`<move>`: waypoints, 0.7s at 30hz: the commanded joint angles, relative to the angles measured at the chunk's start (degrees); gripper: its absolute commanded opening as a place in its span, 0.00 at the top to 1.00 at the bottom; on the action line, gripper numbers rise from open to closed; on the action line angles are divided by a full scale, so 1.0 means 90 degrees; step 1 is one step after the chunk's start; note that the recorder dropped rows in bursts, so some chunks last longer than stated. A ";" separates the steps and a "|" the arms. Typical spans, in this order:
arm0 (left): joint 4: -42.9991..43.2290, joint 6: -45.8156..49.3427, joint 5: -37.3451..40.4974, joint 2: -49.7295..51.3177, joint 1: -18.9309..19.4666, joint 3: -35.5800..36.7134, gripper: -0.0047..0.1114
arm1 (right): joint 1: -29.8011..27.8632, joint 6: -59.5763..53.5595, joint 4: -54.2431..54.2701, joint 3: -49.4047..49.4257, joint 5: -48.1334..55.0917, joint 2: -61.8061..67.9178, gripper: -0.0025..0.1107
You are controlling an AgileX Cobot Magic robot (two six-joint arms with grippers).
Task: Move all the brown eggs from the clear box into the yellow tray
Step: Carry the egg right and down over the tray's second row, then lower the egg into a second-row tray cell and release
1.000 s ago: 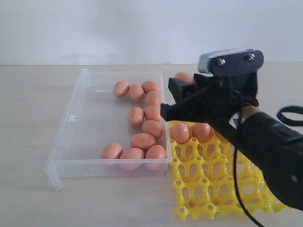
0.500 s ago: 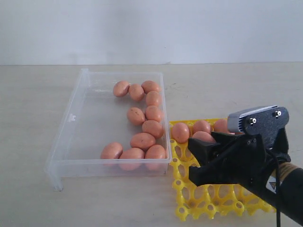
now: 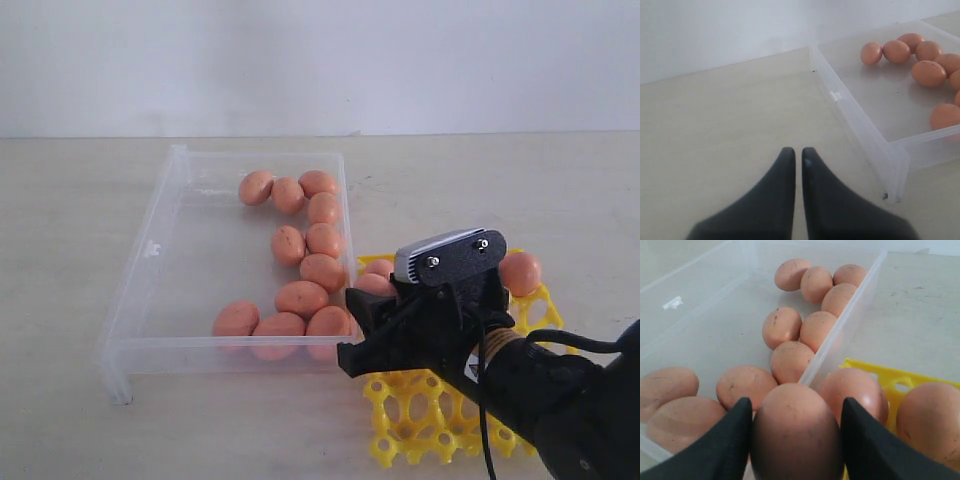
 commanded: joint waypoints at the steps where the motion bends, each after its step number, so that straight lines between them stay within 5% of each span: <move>1: -0.0001 -0.0068 -0.0024 -0.0024 0.0024 0.0026 0.92 | -0.0014 -0.0189 0.0017 -0.0022 0.0124 0.0002 0.98; 21: -0.0001 -0.0068 -0.0024 -0.0024 0.0024 0.0026 0.92 | -0.0014 -0.0692 0.0023 -0.0022 0.0231 0.0002 0.97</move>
